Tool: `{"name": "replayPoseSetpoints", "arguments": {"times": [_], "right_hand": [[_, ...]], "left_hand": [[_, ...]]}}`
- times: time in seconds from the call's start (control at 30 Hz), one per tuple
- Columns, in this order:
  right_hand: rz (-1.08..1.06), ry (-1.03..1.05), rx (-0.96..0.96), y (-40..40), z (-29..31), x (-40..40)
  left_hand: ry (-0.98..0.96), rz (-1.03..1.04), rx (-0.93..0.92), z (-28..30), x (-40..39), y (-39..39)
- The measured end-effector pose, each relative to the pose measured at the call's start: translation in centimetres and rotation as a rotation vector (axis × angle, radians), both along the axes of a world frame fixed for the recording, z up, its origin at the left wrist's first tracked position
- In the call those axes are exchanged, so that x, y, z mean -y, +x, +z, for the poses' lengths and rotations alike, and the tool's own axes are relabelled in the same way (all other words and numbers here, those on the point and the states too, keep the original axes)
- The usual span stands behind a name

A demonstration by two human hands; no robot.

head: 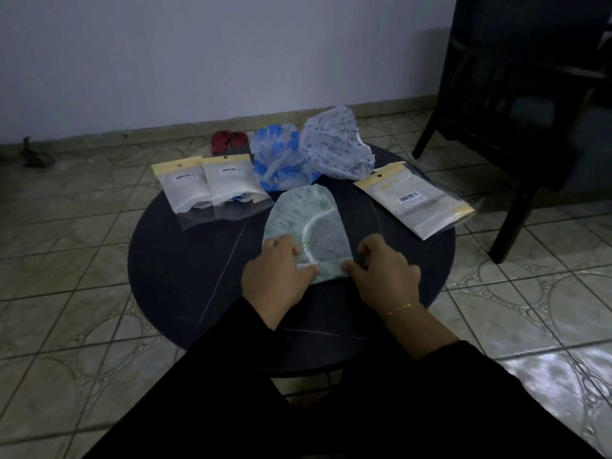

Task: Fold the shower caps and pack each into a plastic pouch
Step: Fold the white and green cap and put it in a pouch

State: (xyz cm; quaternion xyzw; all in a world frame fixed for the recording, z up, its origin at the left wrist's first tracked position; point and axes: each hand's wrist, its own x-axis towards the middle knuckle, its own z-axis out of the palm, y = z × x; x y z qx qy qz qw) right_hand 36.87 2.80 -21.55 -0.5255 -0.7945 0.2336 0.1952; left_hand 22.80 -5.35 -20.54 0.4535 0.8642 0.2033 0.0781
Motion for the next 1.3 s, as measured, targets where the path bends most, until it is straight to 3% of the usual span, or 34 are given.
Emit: {"name": "replayPoseSetpoints", "arguments": {"times": [0.23, 0.53, 0.73, 1.0, 1.13, 1.3], "right_hand": [[0.098, 0.191, 0.193, 0.2, -0.9, 0.3], [0.210, 0.134, 0.250, 1.5, -0.3, -0.9], [0.325, 0.076, 0.283, 2.3, 0.4, -1.5], [0.263, -0.005, 0.157, 1.8, 0.4, -1.6], [0.197, -0.031, 0.133, 0.7, 0.4, -1.9], [0.119, -0.046, 0.138, -0.3, 0.4, -2.5]], "left_hand": [[0.110, -0.239, -0.301, -0.9, 1.0, -0.6], [0.060, -0.314, -0.194, -1.1, 2.1, -3.2], [0.102, -0.361, -0.223, -1.1, 2.3, -3.6], [0.202, -0.294, 0.018, -1.4, 2.5, -3.5], [0.196, -0.157, 0.215, -1.5, 1.6, -3.7], [0.079, -0.054, 0.222, -0.7, 0.3, -3.9]]}}
